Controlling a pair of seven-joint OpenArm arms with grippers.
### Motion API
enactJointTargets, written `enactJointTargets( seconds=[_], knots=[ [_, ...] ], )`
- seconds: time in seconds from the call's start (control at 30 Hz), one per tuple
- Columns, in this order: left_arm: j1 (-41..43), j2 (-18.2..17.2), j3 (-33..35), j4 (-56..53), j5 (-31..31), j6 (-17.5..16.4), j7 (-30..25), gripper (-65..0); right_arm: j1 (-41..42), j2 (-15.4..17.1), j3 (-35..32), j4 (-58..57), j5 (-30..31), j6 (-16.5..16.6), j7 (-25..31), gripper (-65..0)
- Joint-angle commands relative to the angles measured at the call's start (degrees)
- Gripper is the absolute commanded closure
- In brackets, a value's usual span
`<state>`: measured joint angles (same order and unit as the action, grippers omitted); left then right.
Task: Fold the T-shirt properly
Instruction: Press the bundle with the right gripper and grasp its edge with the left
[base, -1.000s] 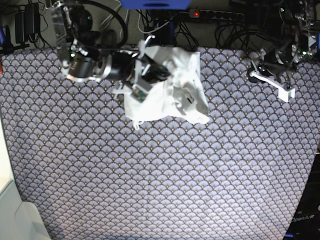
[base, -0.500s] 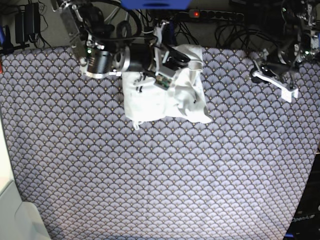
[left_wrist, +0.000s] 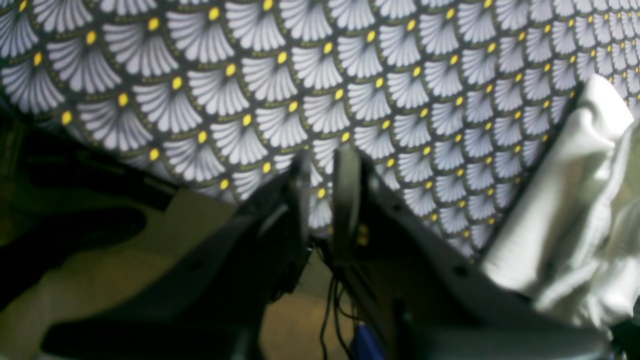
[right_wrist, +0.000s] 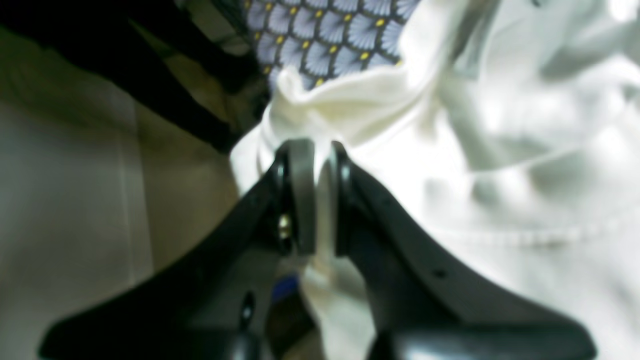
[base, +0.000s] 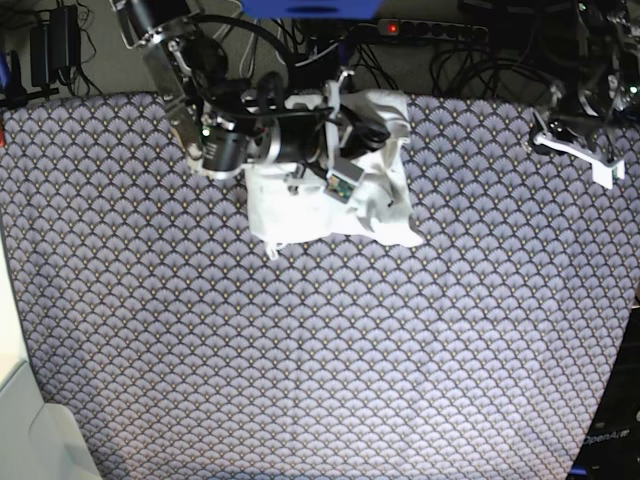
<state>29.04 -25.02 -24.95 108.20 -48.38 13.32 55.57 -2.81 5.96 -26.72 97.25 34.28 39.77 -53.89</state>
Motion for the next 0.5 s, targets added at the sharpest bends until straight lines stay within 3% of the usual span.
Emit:
enactJointTargets(
  seconds=[0.0, 0.17, 0.27, 0.47],
  knots=[
    [0.2, -0.9, -0.2, 2.0, -0.6, -0.3, -0.7, -7.7, 0.8, 0.1, -1.0, -0.9, 1.1, 0.2, 2.9, -4.4],
    [-0.1, 0.8, -0.2, 4.5, -0.6, -0.3, -0.7, -7.7, 2.0, 0.2, -2.3, -4.6, 1.2, 0.2, 5.9, -4.4],
    [-0.2, 2.6, 0.0, 4.5, -0.6, -0.3, -0.7, -8.0, 1.6, 0.9, -2.3, 2.4, 1.2, 0.2, 3.4, -4.3],
    [-3.9, 3.7, 8.5, 4.7, -0.8, -0.3, -0.7, -8.1, 0.4, 4.1, -0.2, 17.0, 1.2, 0.2, -2.5, -4.2]
  ],
)
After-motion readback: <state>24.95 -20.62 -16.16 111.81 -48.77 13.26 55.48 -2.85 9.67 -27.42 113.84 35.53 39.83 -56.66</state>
